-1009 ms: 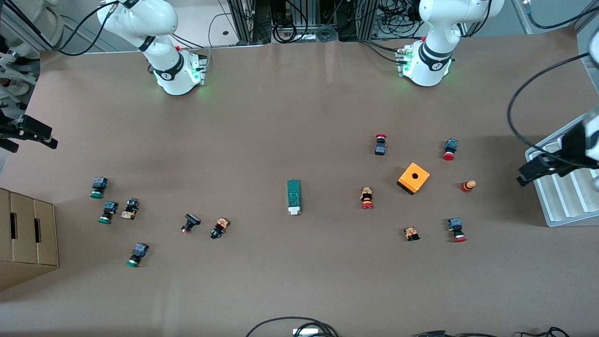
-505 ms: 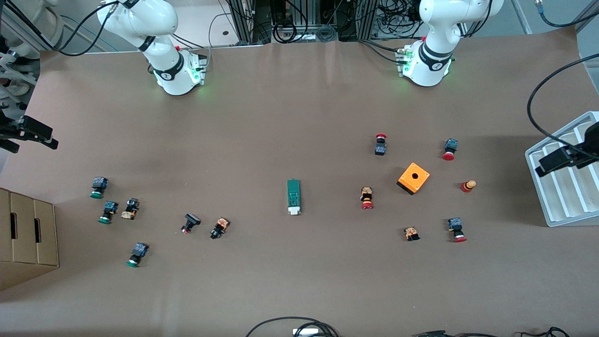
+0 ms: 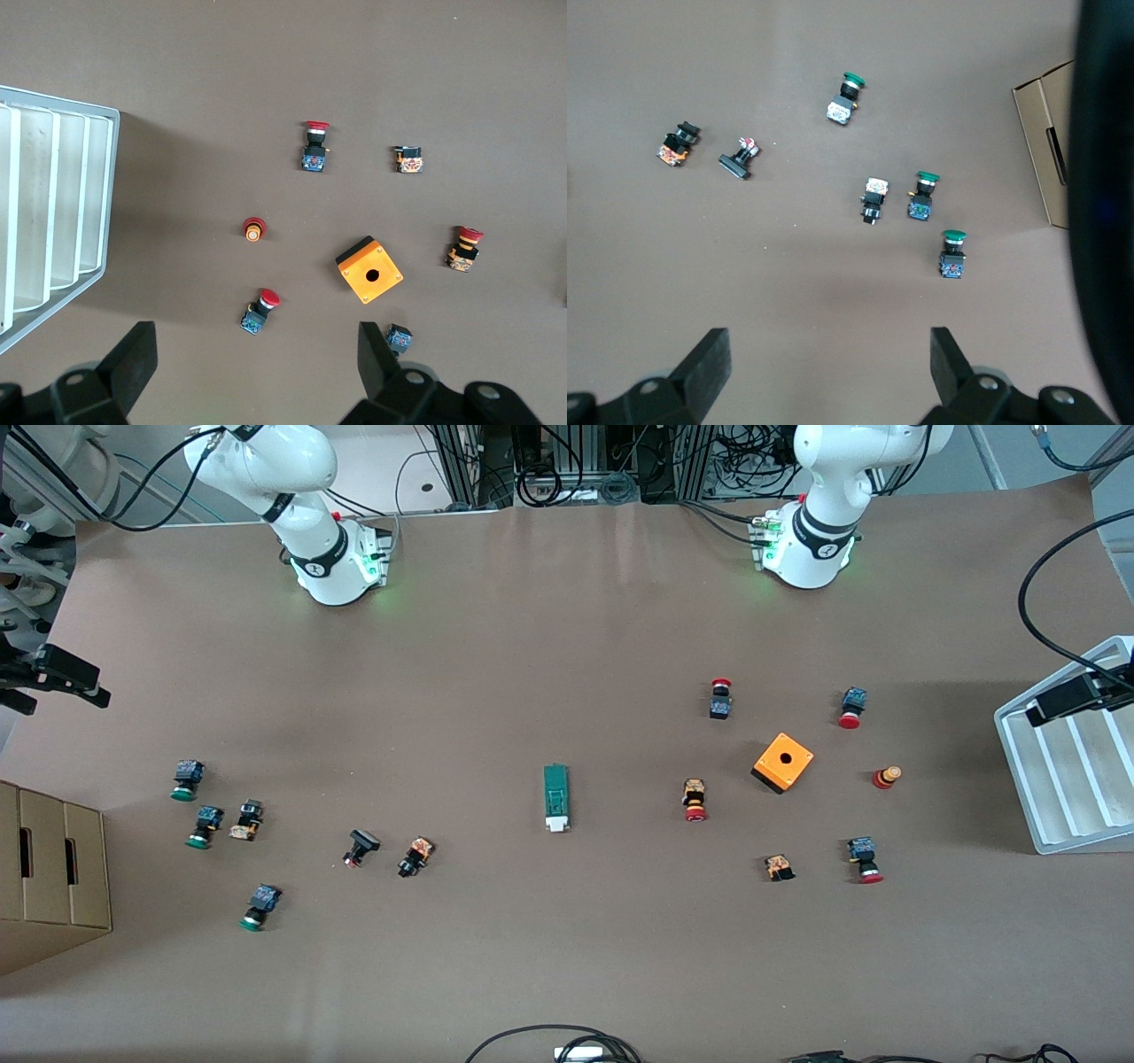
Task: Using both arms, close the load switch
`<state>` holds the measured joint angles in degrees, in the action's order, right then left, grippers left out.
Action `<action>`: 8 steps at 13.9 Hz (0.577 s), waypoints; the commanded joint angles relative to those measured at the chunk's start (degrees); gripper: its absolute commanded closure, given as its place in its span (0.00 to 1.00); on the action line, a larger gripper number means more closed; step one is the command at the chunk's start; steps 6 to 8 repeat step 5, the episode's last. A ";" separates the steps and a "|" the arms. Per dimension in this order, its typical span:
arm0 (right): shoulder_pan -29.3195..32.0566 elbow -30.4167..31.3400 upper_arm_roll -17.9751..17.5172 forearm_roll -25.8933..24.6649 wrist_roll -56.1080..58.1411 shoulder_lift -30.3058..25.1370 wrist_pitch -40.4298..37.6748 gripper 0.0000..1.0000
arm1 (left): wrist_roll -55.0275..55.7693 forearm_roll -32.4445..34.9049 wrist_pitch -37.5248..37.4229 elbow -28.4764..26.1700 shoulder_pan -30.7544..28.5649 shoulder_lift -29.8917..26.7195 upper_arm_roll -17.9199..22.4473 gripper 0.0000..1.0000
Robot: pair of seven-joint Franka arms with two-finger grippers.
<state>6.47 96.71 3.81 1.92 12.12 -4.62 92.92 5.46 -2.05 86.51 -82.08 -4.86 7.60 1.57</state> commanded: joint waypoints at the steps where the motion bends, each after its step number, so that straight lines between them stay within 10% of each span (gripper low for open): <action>1: -0.23 -0.65 0.14 0.10 0.45 0.32 -0.02 0.00 | 1.30 0.47 -1.78 2.10 -0.15 1.27 -0.25 0.00; 8: -0.23 -0.65 0.14 0.10 0.45 0.32 -0.02 0.00 | 1.30 -0.41 -2.65 2.10 -0.24 1.10 -0.25 0.00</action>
